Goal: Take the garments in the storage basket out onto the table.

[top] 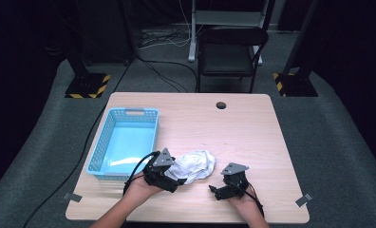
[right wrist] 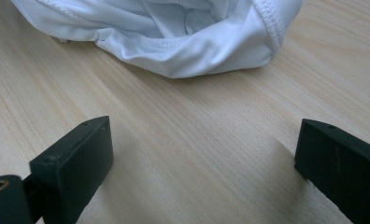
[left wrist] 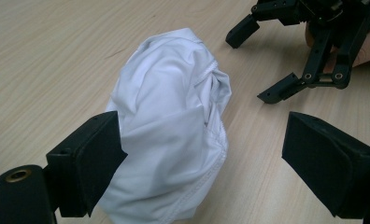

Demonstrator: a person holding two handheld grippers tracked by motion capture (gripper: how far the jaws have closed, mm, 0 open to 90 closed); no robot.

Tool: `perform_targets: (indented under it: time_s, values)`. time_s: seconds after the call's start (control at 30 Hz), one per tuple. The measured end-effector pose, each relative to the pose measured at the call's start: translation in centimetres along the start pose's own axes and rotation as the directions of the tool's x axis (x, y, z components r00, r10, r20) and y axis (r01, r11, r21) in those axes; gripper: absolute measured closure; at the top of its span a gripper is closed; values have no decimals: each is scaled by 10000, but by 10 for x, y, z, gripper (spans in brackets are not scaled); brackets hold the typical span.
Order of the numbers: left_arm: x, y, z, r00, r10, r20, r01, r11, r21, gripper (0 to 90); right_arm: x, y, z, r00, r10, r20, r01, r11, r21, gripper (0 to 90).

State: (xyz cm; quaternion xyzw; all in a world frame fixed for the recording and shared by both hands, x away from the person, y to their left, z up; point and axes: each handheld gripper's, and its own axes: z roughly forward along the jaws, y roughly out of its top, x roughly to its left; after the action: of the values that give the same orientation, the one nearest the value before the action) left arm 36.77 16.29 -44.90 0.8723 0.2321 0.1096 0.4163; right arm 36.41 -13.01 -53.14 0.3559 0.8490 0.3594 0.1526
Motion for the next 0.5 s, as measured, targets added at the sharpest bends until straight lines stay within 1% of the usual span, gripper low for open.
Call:
perform_targets:
  time_s: [0.17, 0.27, 0.37, 0.43, 0.5]
  values:
    - [7, -1, -8, 9996, -169, -215, 167, 9998, -110, 114, 0, 0, 0, 10000, -8, -7, 8, 10000, 2, 38]
    - [13, -2, -16, 9989, -274, -386, 258, 9988, -408, 116, 0, 0, 0, 10000, -10, -7, 10, 10000, 2, 38]
    - [19, -2, -23, 9975, -446, -543, 420, 9979, -483, 115, 0, 0, 0, 10000, -6, -7, 6, 10000, 2, 38]
    - [25, -3, -28, 9960, -623, -636, 587, 9967, -559, 114, 0, 0, 0, 10000, -7, -7, 7, 10000, 2, 38]
    - [30, -5, -33, 9937, -896, -667, 847, 9937, -728, 114, 0, 0, 0, 10000, -5, -8, 5, 10000, 4, 38]
